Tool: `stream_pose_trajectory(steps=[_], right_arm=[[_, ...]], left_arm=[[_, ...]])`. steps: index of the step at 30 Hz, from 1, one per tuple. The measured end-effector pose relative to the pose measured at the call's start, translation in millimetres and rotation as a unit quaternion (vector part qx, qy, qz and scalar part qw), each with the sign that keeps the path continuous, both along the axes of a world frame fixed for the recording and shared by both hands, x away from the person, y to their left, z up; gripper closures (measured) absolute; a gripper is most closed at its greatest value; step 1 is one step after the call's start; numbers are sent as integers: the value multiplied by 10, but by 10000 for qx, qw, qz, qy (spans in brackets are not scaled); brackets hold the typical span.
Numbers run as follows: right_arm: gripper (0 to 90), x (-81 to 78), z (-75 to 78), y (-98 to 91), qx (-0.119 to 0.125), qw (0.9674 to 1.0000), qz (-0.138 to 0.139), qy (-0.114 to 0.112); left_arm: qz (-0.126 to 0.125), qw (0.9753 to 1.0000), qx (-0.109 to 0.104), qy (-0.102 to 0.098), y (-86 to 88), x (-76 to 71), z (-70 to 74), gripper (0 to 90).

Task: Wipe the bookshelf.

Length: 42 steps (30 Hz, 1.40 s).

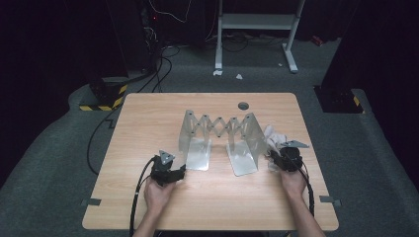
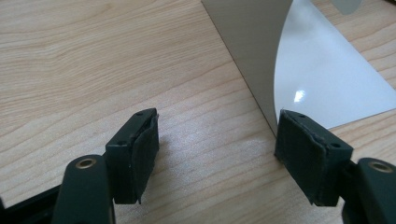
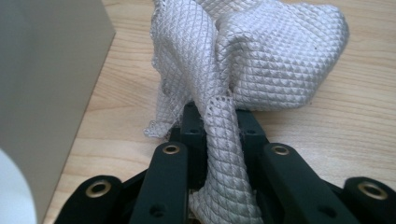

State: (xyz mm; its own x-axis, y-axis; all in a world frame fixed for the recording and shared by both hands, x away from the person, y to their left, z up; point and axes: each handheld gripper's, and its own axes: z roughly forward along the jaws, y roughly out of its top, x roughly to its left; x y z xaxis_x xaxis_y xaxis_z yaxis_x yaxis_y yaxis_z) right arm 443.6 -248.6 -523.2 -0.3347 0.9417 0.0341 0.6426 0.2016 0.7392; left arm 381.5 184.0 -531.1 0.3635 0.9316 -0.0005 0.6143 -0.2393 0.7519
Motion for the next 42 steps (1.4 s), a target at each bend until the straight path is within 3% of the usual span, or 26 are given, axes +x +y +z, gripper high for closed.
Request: stream_pose_trajectory(steps=[5,16,19,23,24,29,33,37,42], right_arm=[[805,-26,23,35,93,9996,236,149],[816,-104,74,205,266,9961,803,248],[816,-95,67,241,177,9954,868,364],[815,-104,65,257,47,9953,901,344],[816,-104,65,260,21,9952,910,363],[816,-54,92,251,94,9943,892,574],[814,-64,98,280,-68,9941,946,528],[813,-72,89,275,3,9943,938,512],[813,-80,98,278,16,9936,983,558]], left_arm=[[7,10000,-2,1,-1,0,0,301],[45,10000,-7,-1,-4,1,-1,298],[28,10000,-15,-2,-4,6,0,303],[6,10000,-45,-6,-1,4,6,327],[-8,10000,-97,1,-2,4,9,365],[-100,9998,-168,-49,10,45,16,410],[-105,9998,-179,-82,-11,56,21,453],[-80,9999,-132,-20,-35,70,52,489],[-22,9997,-221,-22,-46,97,84,493]])
